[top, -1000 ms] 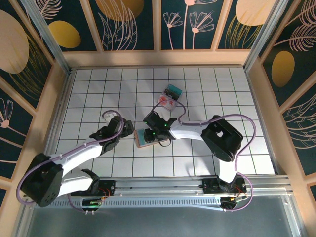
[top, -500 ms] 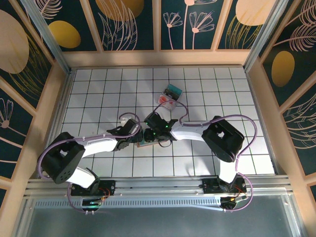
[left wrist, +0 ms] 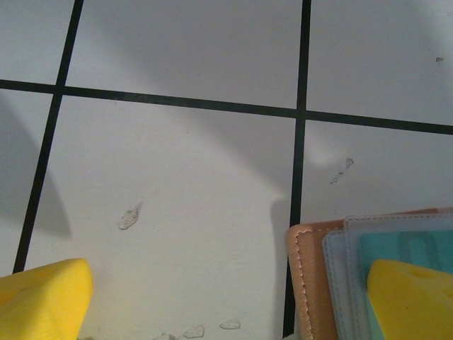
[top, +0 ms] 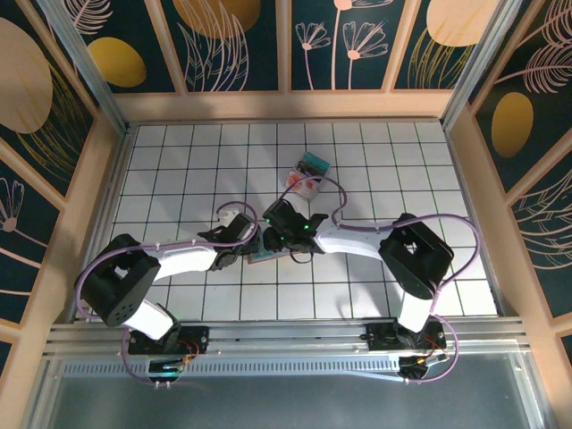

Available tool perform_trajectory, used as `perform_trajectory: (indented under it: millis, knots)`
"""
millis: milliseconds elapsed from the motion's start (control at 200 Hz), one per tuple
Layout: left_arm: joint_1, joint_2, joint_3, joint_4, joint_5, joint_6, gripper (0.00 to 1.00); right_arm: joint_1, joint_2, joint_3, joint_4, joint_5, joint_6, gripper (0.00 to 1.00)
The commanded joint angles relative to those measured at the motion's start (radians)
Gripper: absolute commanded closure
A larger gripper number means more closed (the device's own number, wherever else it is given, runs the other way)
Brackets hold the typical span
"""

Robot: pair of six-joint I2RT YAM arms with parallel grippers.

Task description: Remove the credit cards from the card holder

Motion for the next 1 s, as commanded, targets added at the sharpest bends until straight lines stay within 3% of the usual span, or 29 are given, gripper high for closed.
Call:
perform_trajectory:
  millis: [0,430,791,996]
  knots:
    - [0.003,0.029,-0.011,-0.095,-0.03,0.002,0.01,-0.022,-0.04,-0.027,-0.059,0.08,-0.019,0.62]
    - [-0.02,0.017,0.083,-0.104,-0.018,0.064,0.01,-0.136,-0.232,-0.172,0.023,0.075,-0.029,0.62]
    - [-0.115,0.147,0.273,-0.179,-0.053,0.065,0.01,-0.201,-0.551,-0.284,0.029,0.218,-0.011,0.61]
    - [-0.17,0.239,0.334,-0.211,-0.069,0.043,0.01,-0.223,-0.657,-0.343,0.068,0.229,-0.017,0.57]
